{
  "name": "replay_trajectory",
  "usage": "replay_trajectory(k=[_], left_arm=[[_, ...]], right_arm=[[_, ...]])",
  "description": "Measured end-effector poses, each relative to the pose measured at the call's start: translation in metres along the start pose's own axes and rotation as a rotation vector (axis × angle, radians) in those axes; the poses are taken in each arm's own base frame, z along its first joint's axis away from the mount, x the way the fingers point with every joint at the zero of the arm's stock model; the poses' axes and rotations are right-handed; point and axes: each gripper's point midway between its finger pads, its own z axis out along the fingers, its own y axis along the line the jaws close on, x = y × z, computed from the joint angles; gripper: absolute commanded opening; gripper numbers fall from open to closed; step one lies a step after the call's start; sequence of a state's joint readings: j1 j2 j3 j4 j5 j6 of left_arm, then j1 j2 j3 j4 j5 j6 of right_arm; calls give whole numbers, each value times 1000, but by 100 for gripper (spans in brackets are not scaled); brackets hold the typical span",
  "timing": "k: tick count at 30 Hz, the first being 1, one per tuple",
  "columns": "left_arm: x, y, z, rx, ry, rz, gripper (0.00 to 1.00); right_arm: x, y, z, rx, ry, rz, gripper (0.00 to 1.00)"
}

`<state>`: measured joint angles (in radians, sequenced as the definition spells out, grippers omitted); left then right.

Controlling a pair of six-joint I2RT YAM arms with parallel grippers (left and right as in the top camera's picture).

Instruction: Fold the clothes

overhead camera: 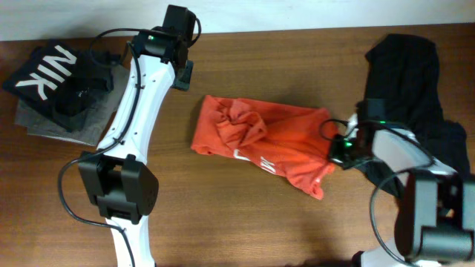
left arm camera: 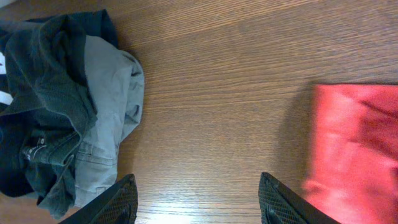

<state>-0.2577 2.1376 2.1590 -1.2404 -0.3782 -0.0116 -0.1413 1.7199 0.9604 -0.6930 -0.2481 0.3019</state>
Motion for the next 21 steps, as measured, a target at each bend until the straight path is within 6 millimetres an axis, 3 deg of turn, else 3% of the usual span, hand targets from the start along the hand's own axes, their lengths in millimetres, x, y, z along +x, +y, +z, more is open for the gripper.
replay_trajectory(k=[5, 7, 11, 15, 21], left_arm=[[3, 9, 3, -7, 12, -14, 62], [3, 11, 4, -9, 14, -19, 63], [3, 12, 4, -9, 15, -20, 63], [3, 11, 4, -9, 15, -19, 63], [3, 11, 4, -9, 15, -19, 63]], right_arm=[[-16, -16, -49, -4, -50, 11, 4], [-25, -10, -70, -20, -78, -28, 4], [-34, 13, -93, -56, -101, -119, 4], [-35, 54, -104, -89, -122, -247, 4], [-33, 159, -114, -207, -249, -483, 4]])
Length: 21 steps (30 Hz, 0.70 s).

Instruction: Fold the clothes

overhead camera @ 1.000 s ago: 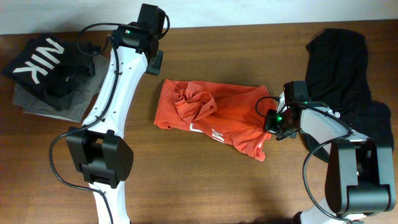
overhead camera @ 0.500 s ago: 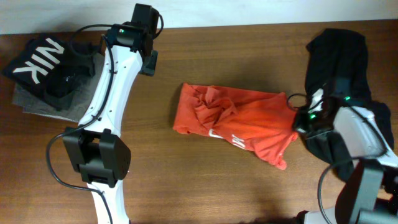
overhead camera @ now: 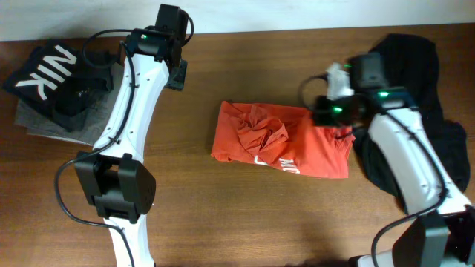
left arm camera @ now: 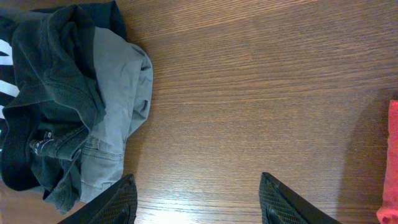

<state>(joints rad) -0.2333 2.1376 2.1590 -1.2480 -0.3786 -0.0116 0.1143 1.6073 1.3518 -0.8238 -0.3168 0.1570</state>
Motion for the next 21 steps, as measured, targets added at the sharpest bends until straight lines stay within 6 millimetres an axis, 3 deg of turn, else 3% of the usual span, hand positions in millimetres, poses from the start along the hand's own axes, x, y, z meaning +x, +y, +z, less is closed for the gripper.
replay_trajectory(k=[5, 9, 13, 18, 21], left_arm=[[0, 0, 0, 0, 0, 0, 63], [0, 0, 0, 0, 0, 0, 63], [-1, 1, 0, 0, -2, -2, 63], [0, 3, 1, -3, 0, -8, 63], [0, 5, 2, -3, 1, -10, 63]], right_arm=[[-14, 68, 16, -98, -81, -102, 4], [-10, 109, 47, -160, -75, -141, 4], [9, 135, 81, -187, -18, -163, 4], [34, 164, 106, -208, 31, -200, 4], [49, 171, 116, -205, 69, -203, 18]])
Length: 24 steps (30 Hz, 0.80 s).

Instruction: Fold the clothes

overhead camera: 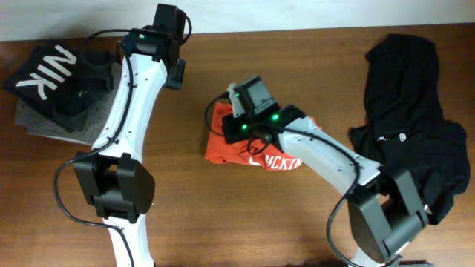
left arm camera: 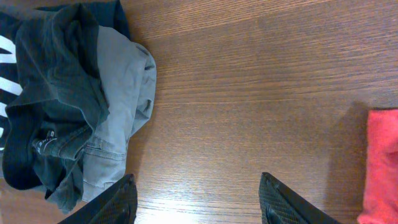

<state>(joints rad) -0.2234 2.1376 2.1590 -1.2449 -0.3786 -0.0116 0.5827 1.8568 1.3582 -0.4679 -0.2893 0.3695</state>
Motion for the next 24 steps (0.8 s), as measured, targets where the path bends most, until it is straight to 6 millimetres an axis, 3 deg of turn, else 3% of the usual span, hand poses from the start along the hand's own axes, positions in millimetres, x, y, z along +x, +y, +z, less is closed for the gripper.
replay_trajectory(k=[4, 7, 9, 12, 14, 17, 21, 24], left_arm=[[0, 0, 0, 0, -1, -1, 63], [-2, 0, 0, 0, -7, -3, 63], [-3, 0, 0, 0, -10, -5, 63], [-3, 0, 0, 0, -14, -6, 63], [-4, 0, 0, 0, -15, -6, 63], [-6, 0, 0, 0, -22, -9, 63], [-8, 0, 0, 0, -31, -13, 63], [-9, 0, 0, 0, -35, -14, 63]], right_arm=[[17, -4, 1, 25, 71, 19, 41], [27, -12, -12, 63, 141, 40, 56], [30, -20, -33, 110, 189, 66, 62], [18, -35, -75, 179, 180, 108, 67], [10, -53, -107, 228, 158, 159, 67], [8, -88, -139, 293, 132, 261, 68], [13, -140, -142, 347, 105, 388, 68], [25, -164, -120, 336, 111, 439, 68]])
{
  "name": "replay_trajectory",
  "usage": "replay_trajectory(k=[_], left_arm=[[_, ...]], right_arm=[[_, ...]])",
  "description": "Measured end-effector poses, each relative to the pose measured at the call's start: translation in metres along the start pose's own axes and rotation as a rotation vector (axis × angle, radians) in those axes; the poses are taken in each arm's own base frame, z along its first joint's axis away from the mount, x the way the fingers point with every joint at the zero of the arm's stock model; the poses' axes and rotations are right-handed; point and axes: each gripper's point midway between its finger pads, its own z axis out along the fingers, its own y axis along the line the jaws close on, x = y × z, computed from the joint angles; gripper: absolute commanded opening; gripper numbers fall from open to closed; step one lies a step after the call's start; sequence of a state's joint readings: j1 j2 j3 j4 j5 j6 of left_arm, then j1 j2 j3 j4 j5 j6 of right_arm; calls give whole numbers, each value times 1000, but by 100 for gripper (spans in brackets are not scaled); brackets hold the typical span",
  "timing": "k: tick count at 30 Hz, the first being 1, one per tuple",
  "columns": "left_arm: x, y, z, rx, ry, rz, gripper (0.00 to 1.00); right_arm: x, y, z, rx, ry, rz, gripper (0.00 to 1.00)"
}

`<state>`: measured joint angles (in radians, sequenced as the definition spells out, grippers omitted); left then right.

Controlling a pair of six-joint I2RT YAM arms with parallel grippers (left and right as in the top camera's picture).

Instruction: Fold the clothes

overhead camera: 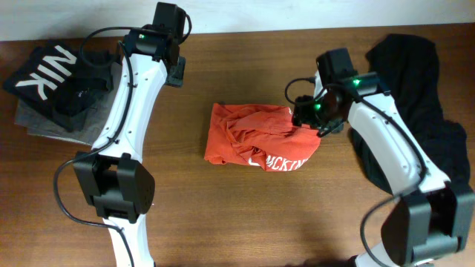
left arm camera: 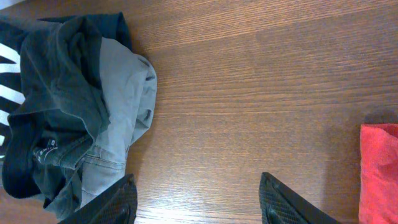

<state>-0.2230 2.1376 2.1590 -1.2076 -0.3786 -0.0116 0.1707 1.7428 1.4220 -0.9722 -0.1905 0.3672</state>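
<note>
An orange shirt point(overhead camera: 256, 141) with white lettering lies crumpled in the middle of the wooden table point(overhead camera: 223, 222). Its edge also shows at the right of the left wrist view, as the orange shirt point(left arm camera: 379, 171). My right gripper point(overhead camera: 312, 113) is at the shirt's upper right corner, touching or just over the cloth; its jaws are hidden from above. My left gripper point(left arm camera: 199, 205) hangs open over bare wood near the table's far edge, holding nothing. Its fingers point(left arm camera: 115, 202) are spread wide.
A pile of folded clothes sits at the far left: a black garment with white letters point(overhead camera: 44, 70) on a grey one point(overhead camera: 44, 124), also seen as dark and grey cloth point(left arm camera: 68, 112). A black garment point(overhead camera: 415, 96) lies heaped at the right.
My right gripper was over the shirt's upper left part and is now at its upper right corner. The shirt's left half is uncovered and the shirt reaches further right. The left gripper has barely shifted.
First the shirt lay long and slanted, with my right gripper at its right end. Then it lay straighter, with the gripper at its upper right. Then the gripper was over the left part and the shirt looked shorter. Now the gripper is back at the right.
</note>
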Motion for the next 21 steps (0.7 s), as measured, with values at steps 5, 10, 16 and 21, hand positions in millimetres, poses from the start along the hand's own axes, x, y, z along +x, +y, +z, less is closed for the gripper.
replay_trajectory(k=[5, 10, 16, 21], left_arm=[[0, 0, 0, 0, 0, 0, 63], [0, 0, 0, 0, 0, 0, 63], [0, 0, 0, 0, 0, 0, 63], [0, 0, 0, 0, 0, 0, 63]], right_arm=[[11, -8, 40, -23, 32, 36, 69], [13, -11, 56, -36, 22, 55, 62], [16, -14, 66, -26, 46, 64, 4], [18, -15, 67, -22, 55, 69, 4]])
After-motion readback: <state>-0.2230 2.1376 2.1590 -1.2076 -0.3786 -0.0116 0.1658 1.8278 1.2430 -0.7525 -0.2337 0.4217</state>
